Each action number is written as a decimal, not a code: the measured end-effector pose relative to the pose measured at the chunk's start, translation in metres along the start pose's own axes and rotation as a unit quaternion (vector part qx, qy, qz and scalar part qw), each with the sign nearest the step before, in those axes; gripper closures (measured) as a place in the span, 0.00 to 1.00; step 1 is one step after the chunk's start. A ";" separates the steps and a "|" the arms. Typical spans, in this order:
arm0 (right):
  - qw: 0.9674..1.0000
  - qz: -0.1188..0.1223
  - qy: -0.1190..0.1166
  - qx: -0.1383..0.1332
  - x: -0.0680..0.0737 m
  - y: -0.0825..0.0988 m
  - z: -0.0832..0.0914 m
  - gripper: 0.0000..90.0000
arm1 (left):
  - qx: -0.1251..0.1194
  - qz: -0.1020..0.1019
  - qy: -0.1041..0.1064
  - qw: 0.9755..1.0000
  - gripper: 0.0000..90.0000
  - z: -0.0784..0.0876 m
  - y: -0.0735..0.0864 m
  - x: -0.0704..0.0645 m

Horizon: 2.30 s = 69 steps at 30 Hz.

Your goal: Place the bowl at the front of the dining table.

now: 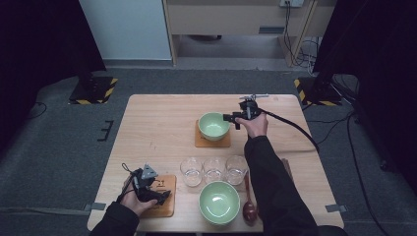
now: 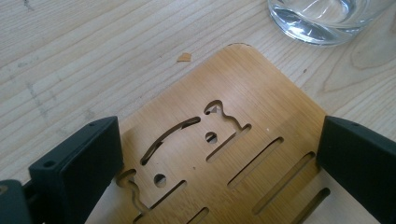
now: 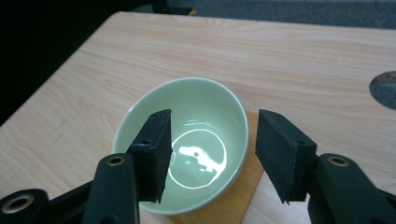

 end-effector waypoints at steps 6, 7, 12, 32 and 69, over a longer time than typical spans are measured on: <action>0.999 0.016 -0.017 -0.032 0.008 0.000 0.032 0.51 | -0.001 0.000 -0.002 1.000 0.00 0.000 0.000 0.000; 0.999 0.017 -0.020 -0.036 0.010 0.001 0.036 0.51 | -0.001 0.000 -0.002 1.000 0.00 0.000 0.000 0.000; 0.998 0.022 -0.026 -0.044 0.013 0.011 0.054 0.50 | -0.001 0.000 -0.004 1.000 0.00 0.000 0.000 -0.001; 0.997 0.046 -0.022 -0.065 0.022 0.049 0.122 0.48 | -0.007 0.012 -0.006 1.000 0.02 0.000 0.000 0.000; 0.999 0.030 0.041 0.013 0.011 0.148 0.155 0.40 | -0.094 0.052 -0.012 0.994 0.24 0.030 -0.012 0.003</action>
Point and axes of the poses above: each handheld gripper's, and its own axes: z roughly backward along the jaws, y roughly out of its underside, x roughly to its left, the point moved 2 cm from there along -z, roughly forward along the jaws, and after that the axes turned 10 degrees about -y, right-handed, at the moved point
